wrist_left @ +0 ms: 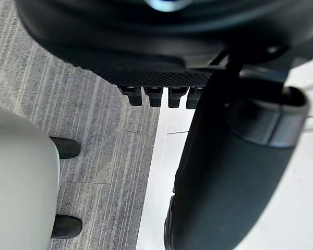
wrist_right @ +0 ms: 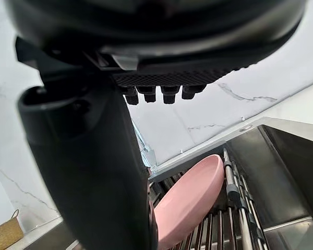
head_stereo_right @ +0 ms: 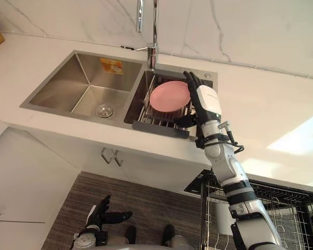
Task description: Walk over to the sink, pick up the cup, carry it to the dishwasher, place the cup inside the dishwasher, then close the dishwasher door
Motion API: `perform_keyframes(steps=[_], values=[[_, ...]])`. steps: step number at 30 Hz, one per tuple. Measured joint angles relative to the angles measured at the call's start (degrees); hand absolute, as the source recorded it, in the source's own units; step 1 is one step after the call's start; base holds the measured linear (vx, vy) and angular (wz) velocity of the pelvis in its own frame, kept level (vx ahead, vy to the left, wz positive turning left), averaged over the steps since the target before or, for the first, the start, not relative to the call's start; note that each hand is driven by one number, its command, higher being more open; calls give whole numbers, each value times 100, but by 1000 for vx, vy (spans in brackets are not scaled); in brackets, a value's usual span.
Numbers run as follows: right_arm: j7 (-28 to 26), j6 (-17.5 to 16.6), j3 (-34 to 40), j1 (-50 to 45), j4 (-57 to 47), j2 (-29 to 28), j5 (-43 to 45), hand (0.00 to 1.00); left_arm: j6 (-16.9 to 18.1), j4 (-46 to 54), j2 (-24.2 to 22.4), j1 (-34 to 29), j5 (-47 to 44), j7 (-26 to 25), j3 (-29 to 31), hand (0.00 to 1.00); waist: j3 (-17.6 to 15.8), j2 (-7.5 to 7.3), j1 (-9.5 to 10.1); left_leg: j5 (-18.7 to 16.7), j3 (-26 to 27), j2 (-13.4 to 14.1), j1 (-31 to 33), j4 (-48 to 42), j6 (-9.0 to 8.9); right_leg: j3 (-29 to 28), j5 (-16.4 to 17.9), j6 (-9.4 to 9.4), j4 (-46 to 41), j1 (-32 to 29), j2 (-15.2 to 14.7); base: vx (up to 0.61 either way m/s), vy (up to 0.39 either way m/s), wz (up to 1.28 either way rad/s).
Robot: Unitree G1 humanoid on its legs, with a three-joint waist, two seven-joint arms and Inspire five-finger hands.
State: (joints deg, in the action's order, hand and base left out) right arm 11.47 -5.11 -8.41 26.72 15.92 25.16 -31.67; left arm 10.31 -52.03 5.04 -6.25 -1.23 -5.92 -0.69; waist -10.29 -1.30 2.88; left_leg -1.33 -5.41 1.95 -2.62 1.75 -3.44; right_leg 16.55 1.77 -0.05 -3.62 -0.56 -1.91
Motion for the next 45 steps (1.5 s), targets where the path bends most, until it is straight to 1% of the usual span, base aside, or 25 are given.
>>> perform_keyframes(steps=[2, 9, 11, 13, 14, 16, 18, 20, 21, 22, 24, 27, 33, 35, 38, 39, 41, 45], values=[[25, 48, -78, 242, 202, 69, -1, 100, 27, 60, 3, 13, -3, -16, 33, 100, -103, -24, 26, 22, -3, -26, 40, -5, 23, 3, 11, 3, -73, -61, -39, -33, 17, 3], [26, 126, -342, 986, 812, 246, -177, 100, 120, 120, 31, 101, -116, -34, 31, 100, -382, -26, 76, 41, -27, -126, 197, -55, 48, 29, 31, 36, -188, -224, -155, -7, 10, 2], [26, 178, -444, 1375, 964, 345, -222, 100, 124, 113, 39, 185, -117, -44, 30, 100, -520, -22, 105, 50, -29, -140, 245, -84, 61, 42, 31, 36, -206, -264, -170, 8, 1, 2], [27, 209, -556, 1673, 1112, 492, -232, 100, 124, 84, 46, 232, -117, -46, 19, 100, -555, -18, 109, 50, -8, -159, 366, -158, 61, 85, 31, 36, -210, -325, -188, 4, 1, 13], [27, 211, -573, 1766, 1158, 535, -244, 100, 128, 68, 46, 250, -120, -49, 20, 100, -561, -13, 108, 50, 7, -163, 416, -191, 61, 99, 31, 35, -213, -350, -194, 8, 5, 19], [32, 261, -594, 2187, 1356, 631, -357, 100, 133, 53, 44, 338, -221, -78, 12, 100, -708, 13, 134, 50, 59, -161, 489, -274, 62, 119, 31, 34, -240, -381, -197, 4, -4, 13], [68, 265, -601, 2411, 1511, 652, -395, 100, 132, 48, 37, 378, -224, -137, 7, 100, -738, 34, 168, 45, 91, -159, 592, -347, 70, 123, 30, 30, -269, -461, -197, -29, -15, 3], [107, 310, -615, 2686, 1692, 678, -401, 100, 158, 60, 37, 453, -268, -148, -36, 100, -909, 88, 183, 12, 110, -154, 619, -442, 122, 124, 38, 17, -332, -468, -197, -49, -14, 1], [108, 320, -615, 2702, 1706, 682, -401, 100, 157, 57, 39, 461, -271, -149, -48, 100, -916, 92, 185, 12, 110, -154, 628, -448, 123, 124, 38, 17, -336, -477, -198, -80, -10, -1], [120, 360, -615, 2716, 1714, 734, -407, 100, 160, 56, 48, 485, -281, -152, -89, 100, -922, 104, 206, 9, 115, -154, 732, -479, 179, 120, 40, 12, -366, -558, -198, -59, -5, -1], [120, 389, -617, 2718, 1733, 783, -414, 100, 158, 57, 53, 518, -339, -157, -88, 100, -981, 109, 211, 9, 120, -156, 784, -519, 211, 113, 42, 8, -426, -622, -205, -26, -3, -1], [119, 427, -618, 2719, 1785, 851, -414, 100, 158, 55, 42, 549, -339, -170, -95, 100, -1032, 154, 213, 13, 128, -163, 852, -556, 217, 101, 43, 7, -457, -689, -214, 0, 0, 0], [119, 444, -614, 2714, 1735, 861, -395, 100, 154, 54, 41, 550, -338, -184, -99, 100, -1042, 172, 187, 13, 130, -159, 871, -556, 217, 97, 42, 7, -456, -724, -209, 0, 0, 0], [120, 430, -607, 2692, 1585, 861, -378, 100, 151, 50, 40, 550, -337, -184, -100, 100, -1048, 182, 172, 13, 130, -163, 871, -556, 217, 96, 42, 7, -456, -724, -212, 0, 0, 0], [165, 342, -525, 2445, 1009, 861, -339, 100, 148, 48, 38, 550, -336, -184, -101, 100, -1052, 189, 166, 13, 129, -164, 871, -556, 217, 96, 43, 6, -458, -724, -212, 0, 0, 0], [202, 263, -514, 2319, 836, 861, -339, 100, 148, 46, 38, 550, -335, -184, -101, 100, -1052, 189, 163, 14, 129, -165, 871, -556, 217, 95, 43, 6, -462, -724, -214, 0, 0, 0], [227, 165, -506, 2158, 692, 856, -339, 100, 148, 46, 38, 550, -333, -183, -101, 100, -1052, 189, 164, 15, 129, -168, 872, -555, 220, 93, 44, 4, -473, -723, -217, 0, 0, 0], [228, 138, -494, 1883, 530, 837, -323, 100, 148, 34, 39, 549, -331, -181, -103, 100, -1052, 189, 158, 38, 137, -175, 846, -506, 249, 83, 51, -2, -501, -723, -227, 0, 0, 0]])
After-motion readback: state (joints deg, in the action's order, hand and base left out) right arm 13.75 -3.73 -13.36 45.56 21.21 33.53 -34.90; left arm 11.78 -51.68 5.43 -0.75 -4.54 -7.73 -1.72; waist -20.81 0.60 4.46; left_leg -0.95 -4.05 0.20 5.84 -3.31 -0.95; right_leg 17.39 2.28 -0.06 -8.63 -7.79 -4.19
